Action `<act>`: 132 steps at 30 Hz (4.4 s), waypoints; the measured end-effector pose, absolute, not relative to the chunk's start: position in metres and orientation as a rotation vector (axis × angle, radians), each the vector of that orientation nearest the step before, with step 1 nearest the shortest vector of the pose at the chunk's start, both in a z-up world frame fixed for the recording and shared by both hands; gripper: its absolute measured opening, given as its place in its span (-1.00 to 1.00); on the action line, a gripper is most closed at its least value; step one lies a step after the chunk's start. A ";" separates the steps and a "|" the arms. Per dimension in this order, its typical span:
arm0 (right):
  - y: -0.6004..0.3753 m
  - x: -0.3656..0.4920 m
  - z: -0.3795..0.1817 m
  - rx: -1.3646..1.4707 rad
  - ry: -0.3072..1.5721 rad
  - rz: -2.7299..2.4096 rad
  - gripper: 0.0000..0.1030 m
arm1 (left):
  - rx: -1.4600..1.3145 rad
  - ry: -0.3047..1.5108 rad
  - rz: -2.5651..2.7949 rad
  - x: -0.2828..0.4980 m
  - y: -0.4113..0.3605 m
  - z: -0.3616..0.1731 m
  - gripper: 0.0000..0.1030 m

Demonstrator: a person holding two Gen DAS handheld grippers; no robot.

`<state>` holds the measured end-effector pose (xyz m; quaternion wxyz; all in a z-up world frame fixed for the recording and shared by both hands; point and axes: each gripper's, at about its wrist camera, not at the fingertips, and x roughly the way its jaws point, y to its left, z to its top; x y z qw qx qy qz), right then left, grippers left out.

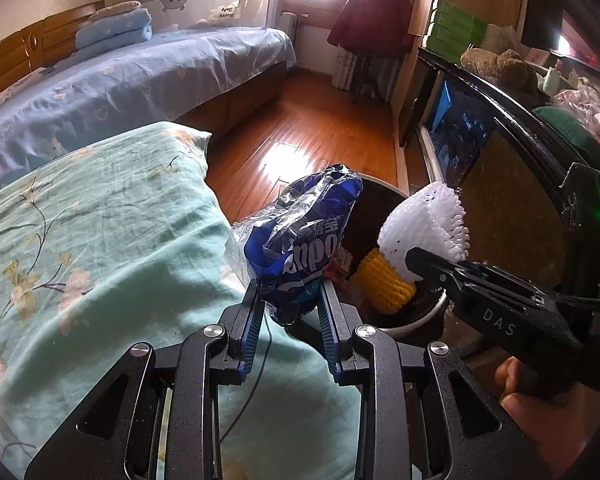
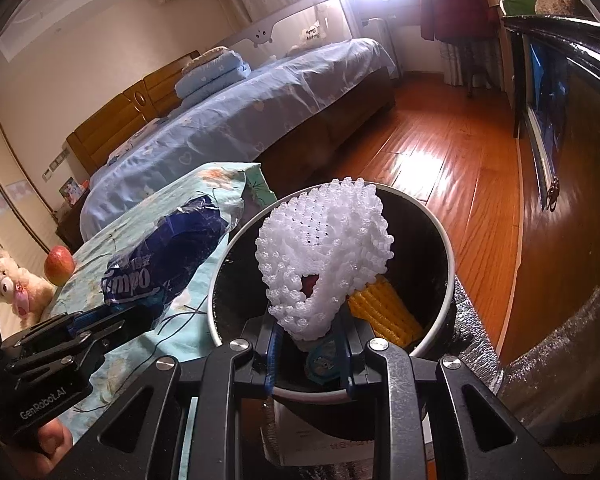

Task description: Collect trash

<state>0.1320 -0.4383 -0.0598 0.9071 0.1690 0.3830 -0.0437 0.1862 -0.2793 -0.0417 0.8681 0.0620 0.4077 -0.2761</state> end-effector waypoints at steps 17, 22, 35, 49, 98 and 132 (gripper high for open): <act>-0.453 0.142 -0.065 0.359 0.812 -0.106 -0.54 | 0.154 0.857 -0.577 0.193 -0.295 -0.042 -0.50; -0.454 0.143 -0.066 0.358 0.813 -0.107 -0.54 | 0.161 0.858 -0.574 0.195 -0.299 -0.043 -0.50; -0.461 0.145 -0.067 0.361 0.823 -0.106 -0.54 | 0.177 0.868 -0.570 0.201 -0.309 -0.048 -0.50; -0.462 0.145 -0.069 0.360 0.834 -0.105 -0.53 | 0.178 0.874 -0.566 0.205 -0.311 -0.048 -0.50; -0.461 0.151 -0.072 0.350 0.866 -0.105 -0.46 | 0.181 0.880 -0.554 0.211 -0.316 -0.051 -0.47; -0.370 0.087 -0.019 0.343 0.686 -0.020 0.60 | -0.023 0.725 -0.382 0.122 -0.136 -0.016 0.37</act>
